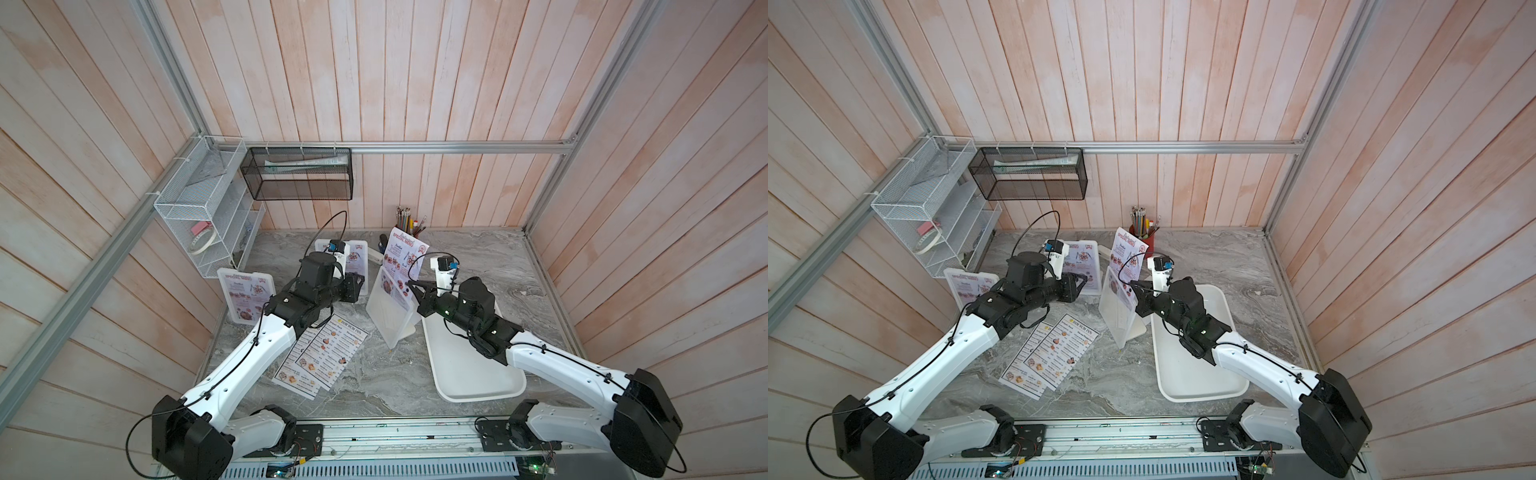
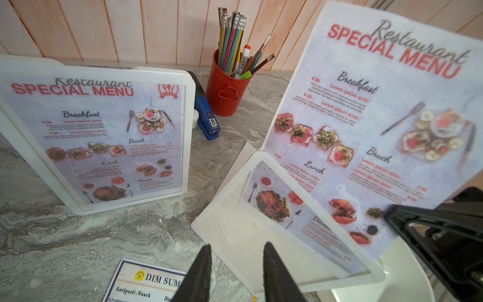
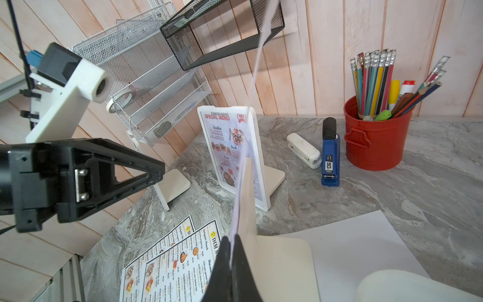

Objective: Replace the menus in the menu holders
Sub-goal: Insert the menu into the menu holder.

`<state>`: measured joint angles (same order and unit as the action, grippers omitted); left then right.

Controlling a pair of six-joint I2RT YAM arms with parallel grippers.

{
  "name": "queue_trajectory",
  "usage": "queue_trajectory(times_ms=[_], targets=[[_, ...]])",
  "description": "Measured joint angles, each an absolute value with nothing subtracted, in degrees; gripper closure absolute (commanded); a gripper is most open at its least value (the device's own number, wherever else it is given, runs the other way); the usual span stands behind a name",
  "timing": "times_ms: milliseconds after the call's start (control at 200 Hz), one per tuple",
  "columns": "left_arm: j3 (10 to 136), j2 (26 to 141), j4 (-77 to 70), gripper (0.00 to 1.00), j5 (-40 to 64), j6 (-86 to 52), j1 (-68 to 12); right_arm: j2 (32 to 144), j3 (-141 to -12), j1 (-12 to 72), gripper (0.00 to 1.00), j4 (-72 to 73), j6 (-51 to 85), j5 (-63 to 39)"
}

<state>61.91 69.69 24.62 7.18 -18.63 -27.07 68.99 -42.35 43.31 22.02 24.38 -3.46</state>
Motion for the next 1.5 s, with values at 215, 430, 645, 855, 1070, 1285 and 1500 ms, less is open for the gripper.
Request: queue_trajectory(times_ms=[215,430,645,855,1070,1285,1500], targets=[[61.9,69.7,24.6,0.65,7.2,-18.6,-27.1,68.8,-40.8,44.4,1.00,24.8,24.3,-1.5],[61.9,69.8,24.6,0.65,7.2,-18.6,-27.1,67.9,-38.3,46.0,0.97,28.5,23.9,0.3],[61.9,70.0,24.5,0.65,7.2,-18.6,-27.1,67.4,-37.3,47.7,0.90,29.1,23.0,1.7],[61.9,70.3,24.4,0.65,7.2,-18.5,-27.1,65.2,-36.5,47.7,0.85,29.0,22.8,3.2],[61.9,71.2,24.4,0.65,7.2,-18.4,-27.1,64.4,-36.2,47.8,0.86,28.6,22.9,3.4],[61.9,71.3,24.4,0.65,7.2,-18.4,-27.1,64.3,-36.2,48.3,0.91,27.9,23.4,3.7],[62.0,71.3,24.4,0.65,7.2,-18.4,-27.1,63.5,-35.4,49.8,0.91,26.8,24.0,5.0]])
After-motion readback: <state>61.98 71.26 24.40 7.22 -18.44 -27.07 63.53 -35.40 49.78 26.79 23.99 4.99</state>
